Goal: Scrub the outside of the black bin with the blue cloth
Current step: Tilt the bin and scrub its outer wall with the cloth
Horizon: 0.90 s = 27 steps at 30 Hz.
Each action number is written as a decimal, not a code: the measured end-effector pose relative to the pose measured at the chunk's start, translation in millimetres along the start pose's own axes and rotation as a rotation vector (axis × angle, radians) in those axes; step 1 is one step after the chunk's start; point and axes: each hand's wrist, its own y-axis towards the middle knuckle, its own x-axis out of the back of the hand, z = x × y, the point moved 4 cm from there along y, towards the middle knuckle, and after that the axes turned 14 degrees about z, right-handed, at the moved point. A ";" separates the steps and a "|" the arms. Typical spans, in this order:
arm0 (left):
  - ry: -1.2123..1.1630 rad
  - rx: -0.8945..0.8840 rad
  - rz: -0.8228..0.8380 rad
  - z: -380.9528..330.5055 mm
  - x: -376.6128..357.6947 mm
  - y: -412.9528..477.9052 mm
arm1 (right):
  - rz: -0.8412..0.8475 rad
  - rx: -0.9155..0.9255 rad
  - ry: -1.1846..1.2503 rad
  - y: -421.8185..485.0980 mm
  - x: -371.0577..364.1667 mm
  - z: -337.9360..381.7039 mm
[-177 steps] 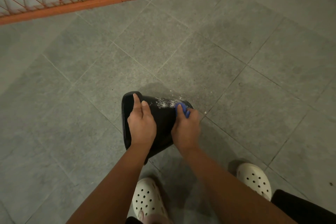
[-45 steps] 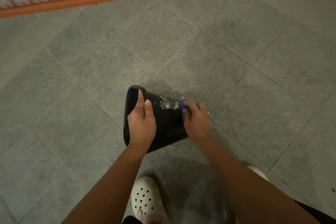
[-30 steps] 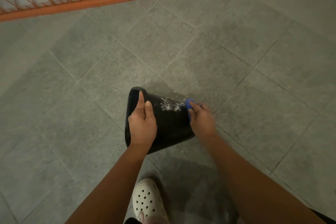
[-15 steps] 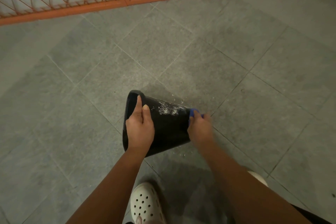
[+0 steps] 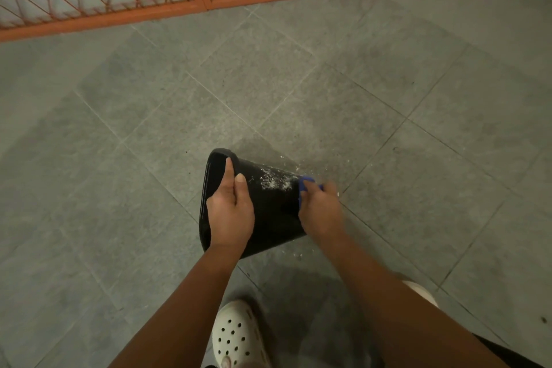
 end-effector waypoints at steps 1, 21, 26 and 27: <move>0.002 0.000 0.003 0.6 0.7 -0.6 | -0.022 0.068 0.007 -3.8 1.1 5.7; 0.010 -0.015 0.057 -6.6 -5.7 -1.1 | -0.070 0.203 0.072 9.2 7.2 -17.0; 0.020 -0.009 0.038 -3.6 -5.5 2.8 | -0.124 0.231 0.119 -22.8 0.6 -5.7; 0.014 -0.007 0.040 -2.9 -5.1 3.3 | -0.137 0.335 0.139 -28.2 -1.0 4.0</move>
